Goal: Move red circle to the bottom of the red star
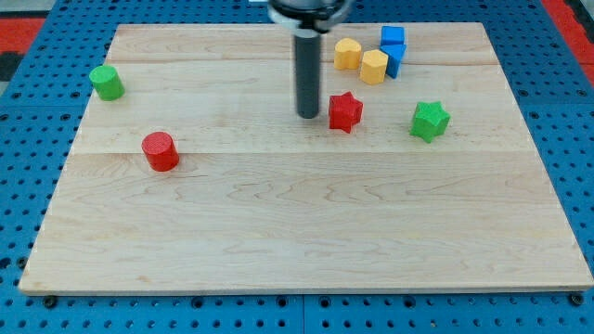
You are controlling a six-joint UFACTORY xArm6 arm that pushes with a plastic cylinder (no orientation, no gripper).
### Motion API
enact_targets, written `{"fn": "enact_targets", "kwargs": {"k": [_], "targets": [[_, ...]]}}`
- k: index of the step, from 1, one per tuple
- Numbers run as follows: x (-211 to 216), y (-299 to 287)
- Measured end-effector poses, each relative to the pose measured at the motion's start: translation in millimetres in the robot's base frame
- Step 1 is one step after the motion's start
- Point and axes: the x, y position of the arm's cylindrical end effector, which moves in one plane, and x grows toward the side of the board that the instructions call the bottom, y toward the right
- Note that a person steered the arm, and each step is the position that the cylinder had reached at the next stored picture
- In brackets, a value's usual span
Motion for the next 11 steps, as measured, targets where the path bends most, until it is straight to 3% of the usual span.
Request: {"fn": "enact_targets", "kwargs": {"k": [1,2,4,5,6,7,8,9,11], "targets": [[1,51],[5,48],[10,-196],[50,-282],[72,-261],[66,-145],[74,-102],[99,-106],[78,63]]}}
